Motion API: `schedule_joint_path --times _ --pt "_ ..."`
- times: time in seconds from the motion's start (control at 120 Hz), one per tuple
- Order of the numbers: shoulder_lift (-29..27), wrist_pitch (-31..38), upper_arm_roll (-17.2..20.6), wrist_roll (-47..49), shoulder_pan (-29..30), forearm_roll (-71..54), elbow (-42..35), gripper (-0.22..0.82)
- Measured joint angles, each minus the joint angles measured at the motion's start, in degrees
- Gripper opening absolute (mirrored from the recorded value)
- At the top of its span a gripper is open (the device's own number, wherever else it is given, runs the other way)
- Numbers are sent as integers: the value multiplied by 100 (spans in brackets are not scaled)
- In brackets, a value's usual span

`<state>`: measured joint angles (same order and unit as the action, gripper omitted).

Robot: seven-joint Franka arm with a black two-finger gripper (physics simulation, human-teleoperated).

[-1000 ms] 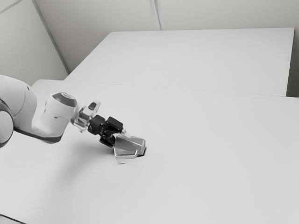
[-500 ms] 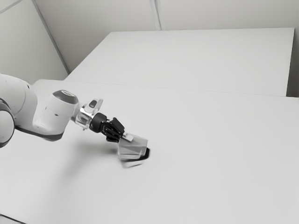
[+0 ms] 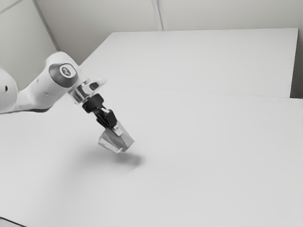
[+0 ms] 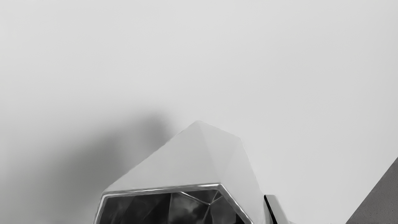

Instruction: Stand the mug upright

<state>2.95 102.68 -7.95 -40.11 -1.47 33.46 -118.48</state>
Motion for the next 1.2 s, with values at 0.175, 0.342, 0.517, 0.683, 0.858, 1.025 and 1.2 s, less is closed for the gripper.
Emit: schedule_joint_path --times 0.175,0.342,0.517,0.683,0.858,1.025,1.2 --pt "-258 863 480 405 2 -1506 -134 -17" --pt "-408 1795 664 605 -208 -2219 -557 -17" --pt "-494 2409 792 738 -294 -2530 -1004 -17" --pt "-432 2679 806 840 -101 -2740 -1135 -17" --pt "-297 2821 796 926 152 -2834 -1178 -17" --pt "-225 2884 831 989 422 -2858 -1177 -17" --pt "-190 2903 854 1018 569 -2853 -1173 -1"
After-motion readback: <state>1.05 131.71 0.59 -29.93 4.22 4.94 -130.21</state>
